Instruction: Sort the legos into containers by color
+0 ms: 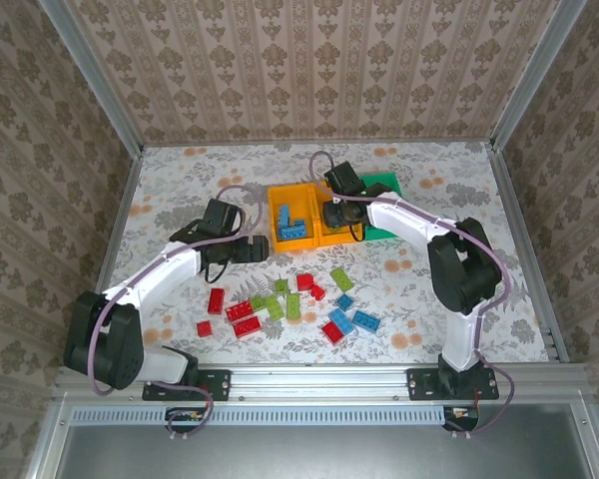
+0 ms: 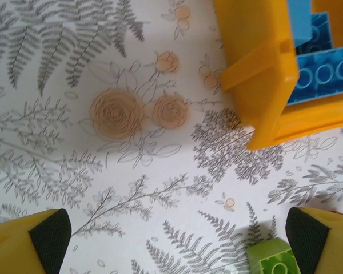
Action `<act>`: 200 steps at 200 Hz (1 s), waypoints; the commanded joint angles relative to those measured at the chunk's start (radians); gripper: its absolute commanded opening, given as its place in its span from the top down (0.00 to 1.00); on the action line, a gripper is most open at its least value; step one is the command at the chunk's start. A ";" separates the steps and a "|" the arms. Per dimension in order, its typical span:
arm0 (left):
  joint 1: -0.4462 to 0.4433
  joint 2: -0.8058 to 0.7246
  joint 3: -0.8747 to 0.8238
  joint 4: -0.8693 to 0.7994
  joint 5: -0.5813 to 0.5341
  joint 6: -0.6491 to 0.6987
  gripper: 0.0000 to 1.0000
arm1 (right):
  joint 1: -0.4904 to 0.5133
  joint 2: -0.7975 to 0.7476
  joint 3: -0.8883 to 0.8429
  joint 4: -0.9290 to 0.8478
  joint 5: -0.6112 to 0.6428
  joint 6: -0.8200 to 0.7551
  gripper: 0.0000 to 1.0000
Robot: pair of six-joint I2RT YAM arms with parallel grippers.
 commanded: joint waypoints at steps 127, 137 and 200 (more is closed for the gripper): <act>0.010 -0.187 -0.235 -0.207 -0.136 -0.195 0.00 | -0.016 0.042 0.080 -0.011 0.009 0.037 0.30; 0.012 -0.185 -0.239 -0.206 -0.132 -0.200 0.00 | -0.016 0.017 0.064 0.000 0.008 0.042 0.27; 0.025 -0.137 -0.278 -0.151 -0.120 -0.226 0.00 | -0.035 -0.122 -0.053 0.040 0.119 0.022 0.24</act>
